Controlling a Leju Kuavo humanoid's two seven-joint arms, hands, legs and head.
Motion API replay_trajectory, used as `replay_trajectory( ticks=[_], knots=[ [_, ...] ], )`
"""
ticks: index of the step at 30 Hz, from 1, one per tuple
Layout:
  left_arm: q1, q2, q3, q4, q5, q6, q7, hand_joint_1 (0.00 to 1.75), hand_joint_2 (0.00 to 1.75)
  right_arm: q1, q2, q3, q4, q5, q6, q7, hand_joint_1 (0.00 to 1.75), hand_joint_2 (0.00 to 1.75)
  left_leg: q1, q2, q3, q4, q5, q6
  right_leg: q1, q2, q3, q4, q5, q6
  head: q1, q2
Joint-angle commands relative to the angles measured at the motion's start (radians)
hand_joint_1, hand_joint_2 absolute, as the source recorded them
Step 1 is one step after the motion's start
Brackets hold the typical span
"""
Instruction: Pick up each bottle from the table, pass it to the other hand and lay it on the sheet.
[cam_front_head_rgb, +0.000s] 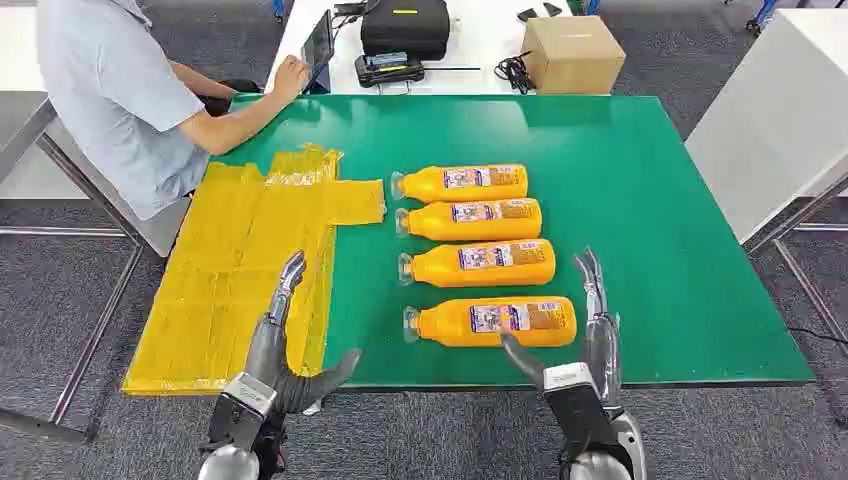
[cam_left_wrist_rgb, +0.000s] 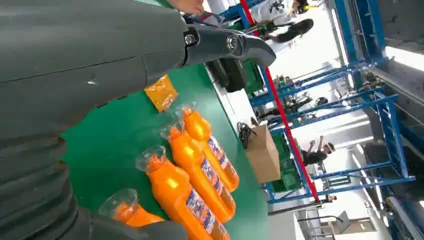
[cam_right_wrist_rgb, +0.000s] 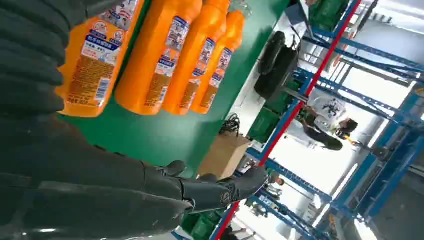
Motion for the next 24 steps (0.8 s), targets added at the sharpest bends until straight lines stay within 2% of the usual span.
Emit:
replay_trajectory(
  ticks=[1, 6, 8, 11, 14, 24],
  knots=[
    [-0.034, 0.006, 0.007, 0.077, 0.033, -0.023, 0.006, 0.00, 1.75, 0.010, -0.016, -0.045, 0.030, 0.032, -0.027, -0.017, 0.00, 1.75, 0.002, -0.001, 0.005, -0.001, -0.001, -0.002, 0.002, -0.002, 0.006, -0.002, -0.001, -0.002, 0.000, 0.000],
    [-0.031, 0.006, 0.007, 0.073, 0.029, 0.013, 0.007, 0.00, 1.75, 0.023, 0.000, -0.079, -0.024, 0.022, -0.023, -0.016, 0.00, 1.75, 0.001, -0.001, 0.003, 0.000, -0.001, -0.002, 0.001, -0.002, 0.004, -0.001, -0.002, -0.002, 0.000, 0.000],
    [-0.021, 0.006, 0.008, 0.068, 0.038, 0.015, 0.008, 0.00, 1.75, 0.031, -0.005, -0.059, -0.024, 0.062, -0.022, -0.008, 0.00, 1.75, 0.001, -0.001, 0.004, 0.000, -0.001, -0.002, 0.001, -0.001, 0.004, -0.001, -0.002, -0.002, 0.000, 0.000],
    [0.024, 0.006, -0.011, 0.021, -0.109, 0.099, -0.008, 0.00, 1.75, 0.078, -0.006, 0.003, -0.069, 0.143, -0.060, -0.012, 0.00, 1.75, 0.001, 0.000, 0.003, 0.000, -0.001, -0.002, 0.001, -0.001, 0.003, -0.001, -0.002, -0.002, 0.000, 0.000],
    [0.036, 0.006, -0.001, 0.012, -0.066, 0.082, -0.004, 0.00, 1.75, 0.089, -0.013, 0.042, -0.085, 0.162, -0.063, 0.002, 0.00, 1.75, 0.000, 0.001, 0.002, 0.000, -0.002, -0.001, 0.001, 0.000, 0.002, 0.000, -0.001, -0.002, 0.000, 0.000],
    [0.028, 0.006, 0.004, 0.009, -0.041, 0.081, -0.015, 0.00, 1.75, 0.068, -0.022, 0.035, -0.051, 0.140, -0.071, 0.022, 0.00, 1.75, 0.001, 0.000, 0.003, 0.000, -0.001, -0.002, 0.001, 0.000, 0.003, -0.001, -0.001, -0.002, 0.000, 0.000]
  ],
)
